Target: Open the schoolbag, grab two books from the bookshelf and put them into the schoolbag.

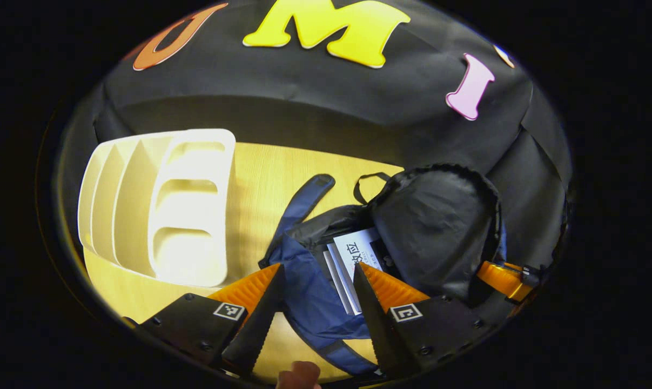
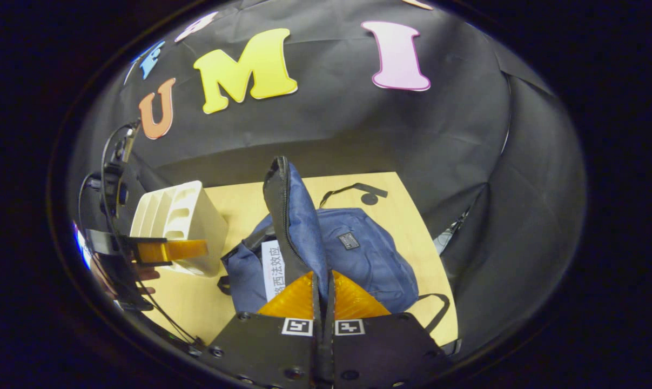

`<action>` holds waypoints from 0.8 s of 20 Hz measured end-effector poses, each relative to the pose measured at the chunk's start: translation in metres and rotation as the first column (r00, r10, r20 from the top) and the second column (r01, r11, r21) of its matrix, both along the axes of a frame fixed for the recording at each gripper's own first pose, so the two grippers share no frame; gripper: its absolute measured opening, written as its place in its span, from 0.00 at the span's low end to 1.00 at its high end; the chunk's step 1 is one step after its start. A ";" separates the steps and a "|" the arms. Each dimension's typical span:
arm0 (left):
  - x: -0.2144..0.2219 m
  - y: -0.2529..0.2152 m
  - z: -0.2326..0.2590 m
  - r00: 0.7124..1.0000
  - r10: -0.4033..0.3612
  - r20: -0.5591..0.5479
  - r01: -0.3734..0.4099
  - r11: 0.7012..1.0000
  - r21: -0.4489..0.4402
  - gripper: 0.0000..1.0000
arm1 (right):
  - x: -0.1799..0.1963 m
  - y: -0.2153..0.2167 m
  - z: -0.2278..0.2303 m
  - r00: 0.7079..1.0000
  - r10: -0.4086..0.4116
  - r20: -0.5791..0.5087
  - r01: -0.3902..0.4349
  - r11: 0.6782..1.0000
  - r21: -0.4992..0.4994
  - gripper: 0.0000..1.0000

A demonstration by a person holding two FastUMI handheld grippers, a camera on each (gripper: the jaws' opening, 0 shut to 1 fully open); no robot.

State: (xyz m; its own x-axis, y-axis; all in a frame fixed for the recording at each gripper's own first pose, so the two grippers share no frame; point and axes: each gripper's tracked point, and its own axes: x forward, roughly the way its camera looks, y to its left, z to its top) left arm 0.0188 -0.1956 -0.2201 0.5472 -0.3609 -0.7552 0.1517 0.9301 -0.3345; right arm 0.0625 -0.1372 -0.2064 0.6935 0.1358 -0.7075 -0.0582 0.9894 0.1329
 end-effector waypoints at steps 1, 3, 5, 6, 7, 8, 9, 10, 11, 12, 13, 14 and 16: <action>0.000 0.008 0.009 1.000 -0.001 0.021 0.001 1.000 0.017 0.82 | -0.001 0.004 0.000 1.000 0.003 0.002 -0.003 1.000 0.004 0.00; -0.001 0.028 0.026 0.998 0.010 0.063 -0.014 0.998 0.059 0.82 | -0.004 0.013 -0.001 1.000 0.010 0.009 -0.010 1.000 0.008 0.00; 0.002 0.047 0.045 0.992 0.039 0.123 -0.050 0.995 0.087 0.82 | -0.009 0.021 -0.001 1.000 0.015 0.018 -0.015 1.000 0.008 0.01; 0.002 0.059 0.056 0.986 0.057 0.155 -0.073 0.992 0.099 0.82 | -0.011 0.026 -0.002 1.000 0.018 0.019 -0.018 1.000 0.009 0.00; 0.002 0.069 0.066 0.980 0.073 0.188 -0.094 0.990 0.107 0.82 | -0.012 0.032 -0.002 0.999 0.023 0.023 -0.023 1.000 0.010 0.01; 0.002 0.079 0.077 0.972 0.086 0.220 -0.113 0.987 0.114 0.82 | -0.016 0.036 -0.001 0.999 0.027 0.025 -0.027 1.000 0.007 0.03; 0.002 0.087 0.088 0.964 0.096 0.249 -0.128 0.985 0.114 0.82 | -0.019 0.041 -0.001 0.999 0.031 0.027 -0.031 1.000 0.002 0.01; 0.002 0.093 0.098 0.956 0.106 0.275 -0.142 0.983 0.113 0.82 | -0.021 0.046 -0.004 0.999 0.037 0.027 -0.037 0.999 0.002 0.03; 0.000 0.100 0.108 0.949 0.117 0.293 -0.155 0.982 0.112 0.82 | -0.024 0.051 -0.004 0.999 0.042 0.028 -0.042 0.999 0.003 0.03; 0.000 0.105 0.112 0.942 0.124 0.312 -0.165 0.980 0.111 0.82 | -0.026 0.055 -0.004 0.999 0.043 0.028 -0.043 0.999 0.002 0.04; -0.001 0.111 0.117 0.934 0.133 0.331 -0.179 0.977 0.115 0.82 | -0.028 0.060 -0.005 0.998 0.047 0.030 -0.048 0.999 0.008 0.04; -0.002 0.119 0.124 0.926 0.140 0.350 -0.191 0.975 0.117 0.82 | -0.032 0.065 -0.005 0.998 0.051 0.029 -0.051 0.999 0.012 0.07; -0.006 0.131 0.141 0.910 0.155 0.384 -0.214 0.970 0.116 0.82 | -0.036 0.072 -0.003 0.998 0.054 0.037 -0.055 0.998 0.013 0.08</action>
